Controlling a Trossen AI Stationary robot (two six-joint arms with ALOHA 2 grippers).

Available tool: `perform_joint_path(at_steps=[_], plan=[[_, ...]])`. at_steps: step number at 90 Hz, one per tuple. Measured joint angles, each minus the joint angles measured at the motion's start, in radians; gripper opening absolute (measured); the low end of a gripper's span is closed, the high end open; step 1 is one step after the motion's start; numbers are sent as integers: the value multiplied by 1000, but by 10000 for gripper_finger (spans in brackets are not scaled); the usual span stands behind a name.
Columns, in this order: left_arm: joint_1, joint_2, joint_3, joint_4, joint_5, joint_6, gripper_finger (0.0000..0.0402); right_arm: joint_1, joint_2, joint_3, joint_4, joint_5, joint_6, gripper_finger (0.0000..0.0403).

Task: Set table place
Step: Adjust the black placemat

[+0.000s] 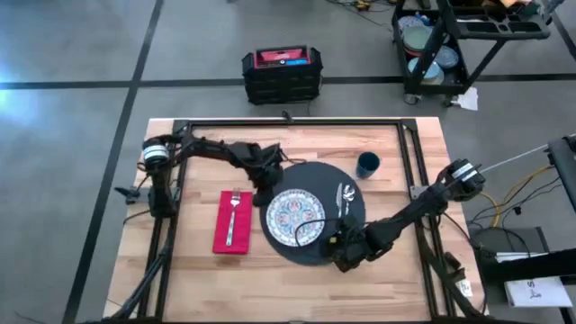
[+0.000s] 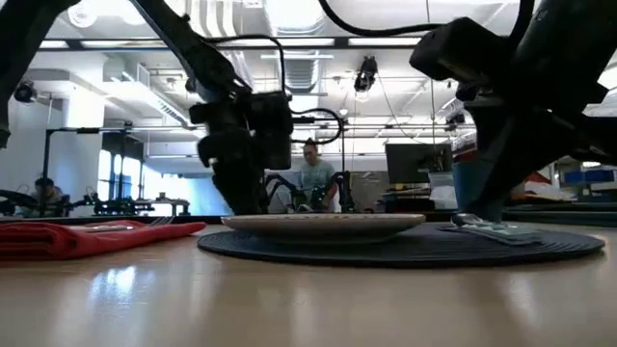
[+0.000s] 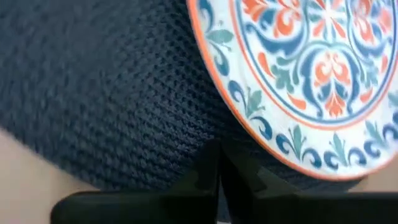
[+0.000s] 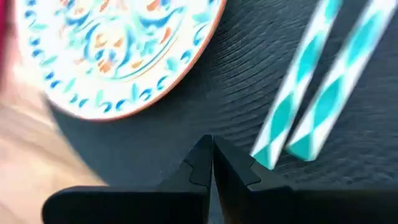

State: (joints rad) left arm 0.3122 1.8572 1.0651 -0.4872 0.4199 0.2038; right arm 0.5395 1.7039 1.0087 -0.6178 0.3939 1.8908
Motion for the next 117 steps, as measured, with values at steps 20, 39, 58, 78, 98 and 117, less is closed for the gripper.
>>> perform_joint_path(at_steps=[20,39,58,78,98,117], plan=[[-29,-27,-14,19,-81,-25,0,15,-41,-11,-315,-47,75,0],[-28,-27,-16,29,-90,-33,0,12,-61,-132,-151,-107,26,0],[-29,-28,-19,32,-92,-59,0,12,-66,-191,-5,-103,32,0],[-48,-34,-57,38,-42,-104,0,36,-65,-193,23,-106,44,0],[-106,-35,-91,31,8,-139,0,73,-64,-193,76,-129,60,0],[-138,-44,-92,47,10,-154,0,92,-68,-194,77,-132,98,0]])
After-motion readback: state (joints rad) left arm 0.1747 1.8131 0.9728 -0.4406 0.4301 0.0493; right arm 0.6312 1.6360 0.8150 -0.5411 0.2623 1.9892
